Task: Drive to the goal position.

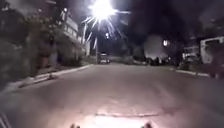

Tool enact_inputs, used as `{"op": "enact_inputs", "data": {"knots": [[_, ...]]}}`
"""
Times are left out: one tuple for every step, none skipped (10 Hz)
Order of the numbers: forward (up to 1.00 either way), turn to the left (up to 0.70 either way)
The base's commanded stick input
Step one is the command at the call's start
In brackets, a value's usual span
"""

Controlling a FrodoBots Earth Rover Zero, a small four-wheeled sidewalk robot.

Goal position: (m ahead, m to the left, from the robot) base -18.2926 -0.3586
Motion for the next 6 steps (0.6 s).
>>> {"op": "enact_inputs", "data": {"knots": [[0.85,0.00],[0.85,0.00],[0.85,0.00],[0.85,0.00],[0.85,0.00],[0.85,0.00]]}}
